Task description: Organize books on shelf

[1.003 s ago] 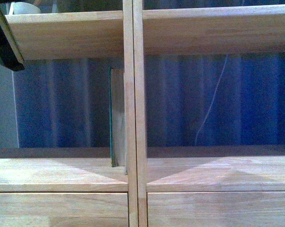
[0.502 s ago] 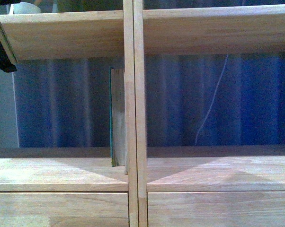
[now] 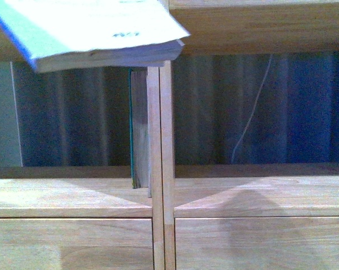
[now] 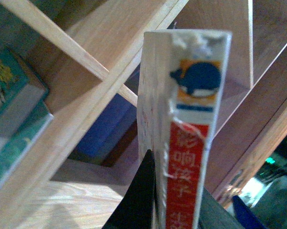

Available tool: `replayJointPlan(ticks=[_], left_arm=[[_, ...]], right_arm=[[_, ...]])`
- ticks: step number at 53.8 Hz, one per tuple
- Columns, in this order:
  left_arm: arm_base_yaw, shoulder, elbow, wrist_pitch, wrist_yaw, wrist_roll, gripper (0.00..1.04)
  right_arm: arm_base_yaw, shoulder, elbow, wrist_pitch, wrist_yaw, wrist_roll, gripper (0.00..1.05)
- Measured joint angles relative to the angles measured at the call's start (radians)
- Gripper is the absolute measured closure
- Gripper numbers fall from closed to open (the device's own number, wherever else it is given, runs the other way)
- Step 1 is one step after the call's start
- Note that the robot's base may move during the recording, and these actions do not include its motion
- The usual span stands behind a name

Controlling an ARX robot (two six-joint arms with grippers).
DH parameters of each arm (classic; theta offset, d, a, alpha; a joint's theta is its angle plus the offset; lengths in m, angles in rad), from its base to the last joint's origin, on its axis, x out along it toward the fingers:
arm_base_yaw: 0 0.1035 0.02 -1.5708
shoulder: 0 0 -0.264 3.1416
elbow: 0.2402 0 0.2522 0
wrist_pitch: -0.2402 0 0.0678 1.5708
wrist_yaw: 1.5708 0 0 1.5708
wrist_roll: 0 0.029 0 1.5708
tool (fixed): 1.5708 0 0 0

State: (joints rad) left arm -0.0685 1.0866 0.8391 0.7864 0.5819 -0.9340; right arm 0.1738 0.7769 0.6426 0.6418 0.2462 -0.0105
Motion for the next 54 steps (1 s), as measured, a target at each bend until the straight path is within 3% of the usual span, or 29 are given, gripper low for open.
replayJointPlan(ticks=[5, 10, 19, 28, 34, 37, 48, 54], left_arm=[[0.081, -0.029, 0.006, -0.053, 0.057, 0.163, 0.98], [0.173, -0.055, 0.003, -0.083, 0.111, 0.367, 0.98], [0.346, -0.077, -0.08, -0.041, 0.194, 0.698, 0.98], [0.429, -0.011, -0.092, 0.017, 0.211, 0.806, 0.98], [0.447, 0.072, -0.087, 0.044, 0.169, 0.88, 0.98], [0.445, 0.106, -0.08, 0.051, 0.15, 0.911, 0.98], [0.388, 0.209, -0.045, 0.095, 0.08, 1.004, 0.98], [0.312, 0.279, -0.01, 0.113, 0.013, 1.062, 0.98]], right_arm=[[-0.136, 0.0, -0.06, 0.034, -0.016, -0.04, 0.07], [-0.205, -0.008, -0.126, 0.042, -0.006, -0.04, 0.07], [-0.254, -0.066, -0.223, -0.032, 0.061, -0.006, 0.07], [-0.26, -0.072, -0.229, -0.038, 0.057, 0.003, 0.07], [-0.314, -0.141, -0.191, -0.38, -0.299, 0.007, 0.25], [-0.308, -0.166, -0.226, -0.431, -0.364, 0.007, 0.34], [-0.279, -0.241, -0.339, -0.415, -0.341, 0.007, 0.63], [-0.188, -0.29, -0.406, -0.404, -0.259, 0.008, 0.84]])
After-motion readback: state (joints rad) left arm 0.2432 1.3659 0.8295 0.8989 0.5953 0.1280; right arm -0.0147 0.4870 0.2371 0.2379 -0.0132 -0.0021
